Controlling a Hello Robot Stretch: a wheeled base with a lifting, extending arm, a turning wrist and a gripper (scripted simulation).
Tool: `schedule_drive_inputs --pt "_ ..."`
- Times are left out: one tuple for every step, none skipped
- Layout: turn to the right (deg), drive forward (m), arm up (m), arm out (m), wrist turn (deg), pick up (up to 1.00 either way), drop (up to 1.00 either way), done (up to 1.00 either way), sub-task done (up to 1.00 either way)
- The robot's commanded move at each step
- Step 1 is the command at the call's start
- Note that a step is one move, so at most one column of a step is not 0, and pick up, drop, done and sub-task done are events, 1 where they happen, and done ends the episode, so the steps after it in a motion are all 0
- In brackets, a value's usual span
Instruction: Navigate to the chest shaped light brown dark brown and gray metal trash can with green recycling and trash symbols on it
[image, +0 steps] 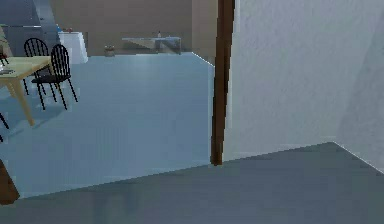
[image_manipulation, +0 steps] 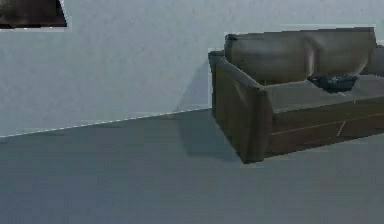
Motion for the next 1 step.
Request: schedule_drive_inputs --pt "-3.0 0.0 0.0 0.0 0.0 0.0 0.0 0.0 0.0"
